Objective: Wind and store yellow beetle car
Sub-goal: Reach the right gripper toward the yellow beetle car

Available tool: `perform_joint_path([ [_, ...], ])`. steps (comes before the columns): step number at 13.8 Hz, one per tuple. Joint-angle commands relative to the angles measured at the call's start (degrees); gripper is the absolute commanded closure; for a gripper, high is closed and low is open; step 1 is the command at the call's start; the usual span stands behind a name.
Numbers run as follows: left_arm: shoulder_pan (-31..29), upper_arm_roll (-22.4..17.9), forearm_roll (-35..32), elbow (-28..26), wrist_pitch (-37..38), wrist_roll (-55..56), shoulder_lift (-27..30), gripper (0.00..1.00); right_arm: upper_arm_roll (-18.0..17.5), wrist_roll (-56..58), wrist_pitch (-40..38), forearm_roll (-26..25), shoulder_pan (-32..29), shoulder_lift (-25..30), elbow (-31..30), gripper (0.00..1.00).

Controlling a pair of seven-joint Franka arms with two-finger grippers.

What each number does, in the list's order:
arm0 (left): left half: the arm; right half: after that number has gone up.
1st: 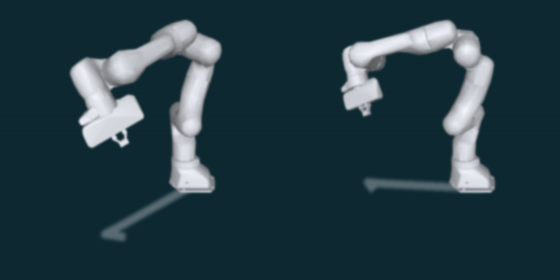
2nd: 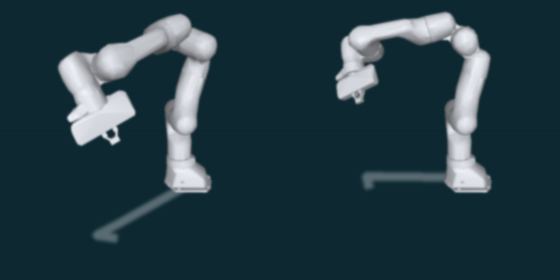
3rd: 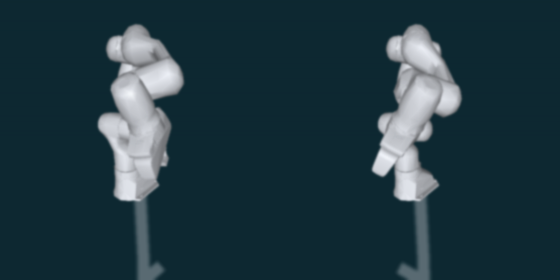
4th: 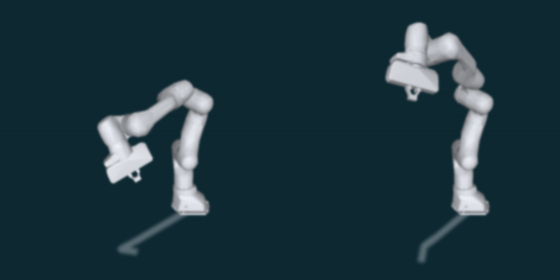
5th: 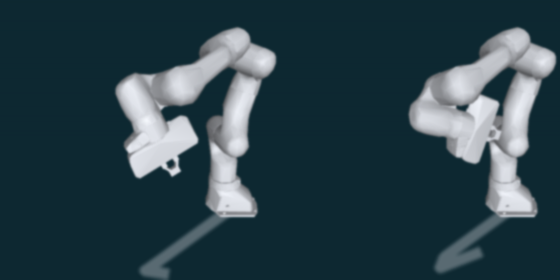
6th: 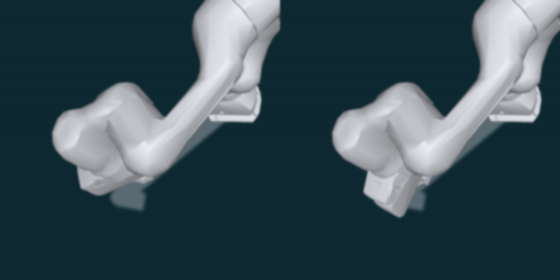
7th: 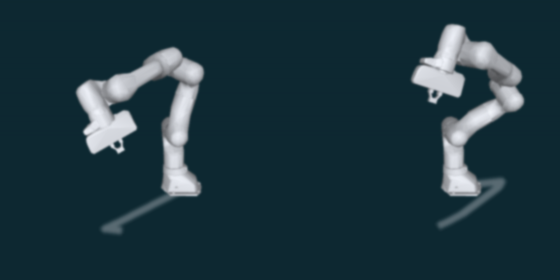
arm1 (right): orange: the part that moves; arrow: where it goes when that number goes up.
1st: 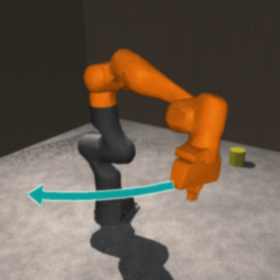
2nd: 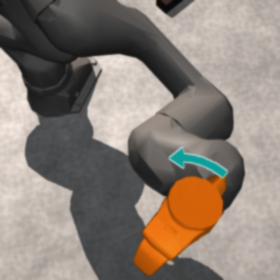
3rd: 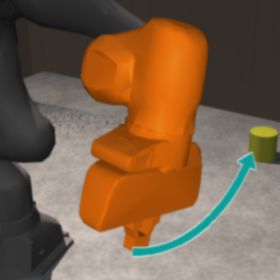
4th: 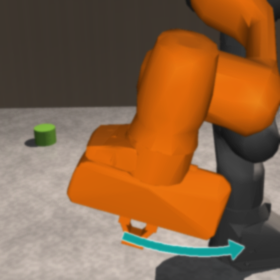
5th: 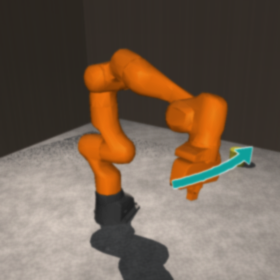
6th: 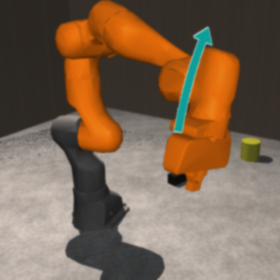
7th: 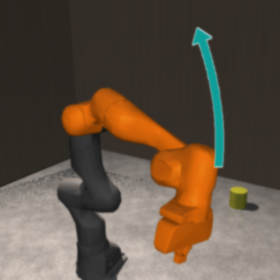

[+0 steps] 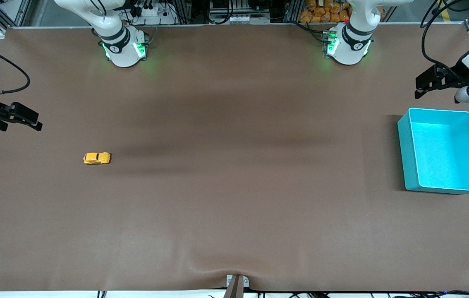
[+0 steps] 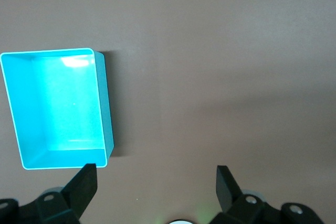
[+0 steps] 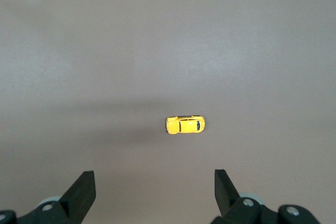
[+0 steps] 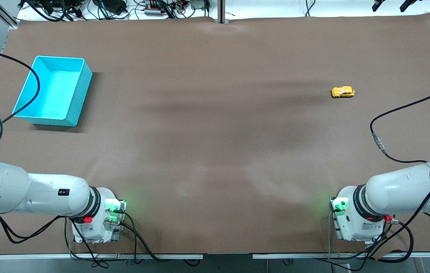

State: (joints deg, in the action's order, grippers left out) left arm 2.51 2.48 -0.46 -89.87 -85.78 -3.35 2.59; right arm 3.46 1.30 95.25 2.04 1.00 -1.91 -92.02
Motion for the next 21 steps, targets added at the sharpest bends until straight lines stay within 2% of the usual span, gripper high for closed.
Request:
perform_joint_path([
  [1,-0.49,0.25,1.16,0.14,0.09,-0.07,0.57,0.0,-0.21,-1.12,-0.85,-0.72,-0.12,0.33,0.43,0.0],
  [9,-0.49,0.25,1.07,0.49,0.09,-0.95,0.22,0.0,-0.12,-1.47,-1.12,-0.72,-0.38,-0.9,-0.53,0.0],
  [16,-0.49,0.16,0.99,0.49,0.09,-0.87,0.14,0.0,-0.04,-1.56,-2.52,-0.72,-1.09,-4.67,-0.45,0.0],
  [21,-0.49,0.16,0.9,0.4,0.18,-0.78,0.14,0.0,-0.04,-6.22,-2.44,-0.98,-0.47,-7.58,0.08,0.0],
])
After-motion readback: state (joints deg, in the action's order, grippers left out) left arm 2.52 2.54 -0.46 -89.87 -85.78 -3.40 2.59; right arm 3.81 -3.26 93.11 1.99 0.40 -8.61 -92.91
